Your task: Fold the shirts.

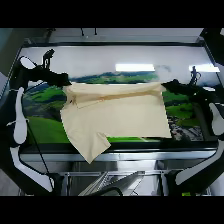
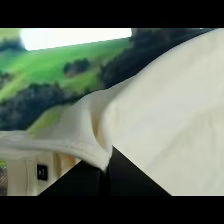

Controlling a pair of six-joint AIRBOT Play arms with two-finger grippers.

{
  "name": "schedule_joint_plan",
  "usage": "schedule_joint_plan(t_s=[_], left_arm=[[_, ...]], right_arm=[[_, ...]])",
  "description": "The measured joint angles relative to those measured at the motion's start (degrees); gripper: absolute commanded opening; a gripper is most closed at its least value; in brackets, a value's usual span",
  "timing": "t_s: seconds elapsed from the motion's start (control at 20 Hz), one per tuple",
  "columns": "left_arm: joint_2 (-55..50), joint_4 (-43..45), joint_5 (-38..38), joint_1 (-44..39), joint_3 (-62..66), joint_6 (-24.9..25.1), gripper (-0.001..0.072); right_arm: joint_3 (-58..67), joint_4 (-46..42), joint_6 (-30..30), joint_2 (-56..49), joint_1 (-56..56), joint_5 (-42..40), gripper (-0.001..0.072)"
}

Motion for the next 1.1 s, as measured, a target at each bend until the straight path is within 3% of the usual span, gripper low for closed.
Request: schedule_joint_plan(t_s=[0.25, 0.8, 0.85, 0.9, 0.95, 1.1], left_arm=[[-6.23, 6.03, -3.23, 0.09, 8.22, -3.82, 0.0011], [-7.74, 10.86, -9.51, -1.44, 7.61, -5.99, 0.0012], [-7.78, 10.91, -9.90, -1.64, 7.61, -6.38, 0.0012], [-7.78, 10.91, -10.05, -1.79, 7.61, -6.64, 0.0014], [-7.78, 10.91, -10.38, -1.88, 7.61, -6.97, 0.0015], [-7.78, 10.88, -12.57, -1.97, 7.61, -7.50, 0.0021]], right_arm=[[4.83, -0.46, 1.95, -5.35, 0.09, 0.98, 0.0017], [5.97, -9.05, 3.06, -6.58, 0.35, 4.20, 0.0017], [5.97, -9.25, 3.06, -6.58, 0.35, 3.85, 0.0037], [5.97, -9.46, 3.06, -6.58, 0.35, 3.74, 0.0218], [5.97, -9.55, 3.06, -6.58, 0.33, 3.50, 0.0319], [5.97, -9.97, 3.04, -6.27, 0.22, 3.41, 0.0320]])
